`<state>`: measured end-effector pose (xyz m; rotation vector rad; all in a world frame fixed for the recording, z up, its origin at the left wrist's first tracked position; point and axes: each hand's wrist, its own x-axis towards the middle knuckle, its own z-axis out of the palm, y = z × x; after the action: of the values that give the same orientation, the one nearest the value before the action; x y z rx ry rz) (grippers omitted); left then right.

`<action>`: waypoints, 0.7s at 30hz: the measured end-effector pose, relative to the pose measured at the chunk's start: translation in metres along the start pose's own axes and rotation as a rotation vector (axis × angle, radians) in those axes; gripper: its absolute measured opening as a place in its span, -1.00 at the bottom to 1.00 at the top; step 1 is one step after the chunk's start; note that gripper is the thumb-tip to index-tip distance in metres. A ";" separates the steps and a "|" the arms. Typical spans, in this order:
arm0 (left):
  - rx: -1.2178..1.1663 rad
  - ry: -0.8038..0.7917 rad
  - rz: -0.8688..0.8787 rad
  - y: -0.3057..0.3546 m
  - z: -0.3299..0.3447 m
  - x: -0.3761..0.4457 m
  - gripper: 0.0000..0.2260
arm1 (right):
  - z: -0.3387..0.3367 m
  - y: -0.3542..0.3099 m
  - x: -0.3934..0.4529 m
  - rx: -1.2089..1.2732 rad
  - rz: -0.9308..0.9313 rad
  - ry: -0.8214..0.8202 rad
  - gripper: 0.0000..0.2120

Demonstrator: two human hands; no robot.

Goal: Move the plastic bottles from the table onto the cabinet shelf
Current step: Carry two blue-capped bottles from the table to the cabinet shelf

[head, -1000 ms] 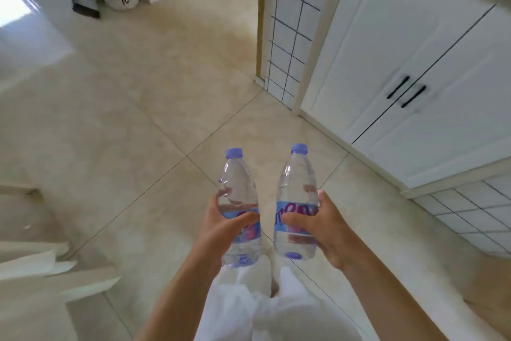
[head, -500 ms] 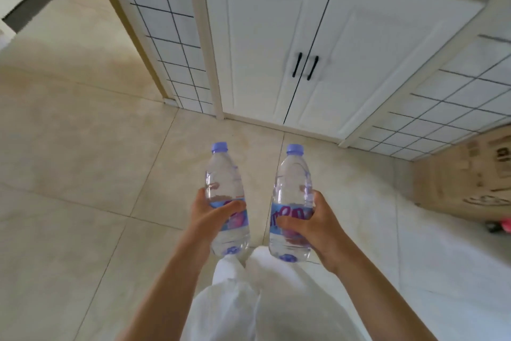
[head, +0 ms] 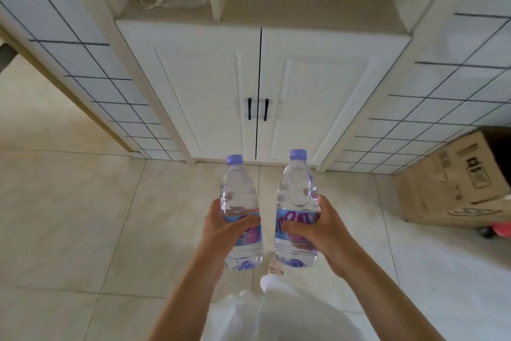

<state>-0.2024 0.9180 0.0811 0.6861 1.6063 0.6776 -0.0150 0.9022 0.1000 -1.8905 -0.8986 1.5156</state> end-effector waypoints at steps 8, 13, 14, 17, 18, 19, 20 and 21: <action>0.018 -0.009 0.126 0.091 0.060 0.051 -0.49 | -0.060 -0.080 0.077 0.049 -0.144 -0.001 -0.23; 0.036 -0.020 0.173 0.140 0.073 0.092 -0.46 | -0.072 -0.131 0.121 0.109 -0.209 0.014 -0.31; 0.030 -0.021 0.184 0.151 0.075 0.101 -0.48 | -0.073 -0.141 0.131 0.113 -0.216 0.023 -0.31; 0.017 -0.045 0.227 0.181 0.077 0.132 -0.53 | -0.072 -0.165 0.158 0.136 -0.242 0.042 -0.32; 0.016 -0.051 0.239 0.190 0.078 0.137 -0.53 | -0.072 -0.171 0.163 0.135 -0.250 0.042 -0.33; 0.019 -0.061 0.256 0.204 0.077 0.151 -0.52 | -0.071 -0.183 0.175 0.142 -0.260 0.057 -0.33; 0.020 -0.067 0.266 0.216 0.077 0.163 -0.51 | -0.069 -0.193 0.185 0.143 -0.268 0.070 -0.32; 0.013 -0.073 0.278 0.225 0.077 0.169 -0.50 | -0.068 -0.202 0.190 0.139 -0.284 0.068 -0.31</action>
<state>-0.1326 1.1968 0.1312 0.9439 1.4627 0.8337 0.0460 1.1755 0.1530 -1.6278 -0.9587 1.3015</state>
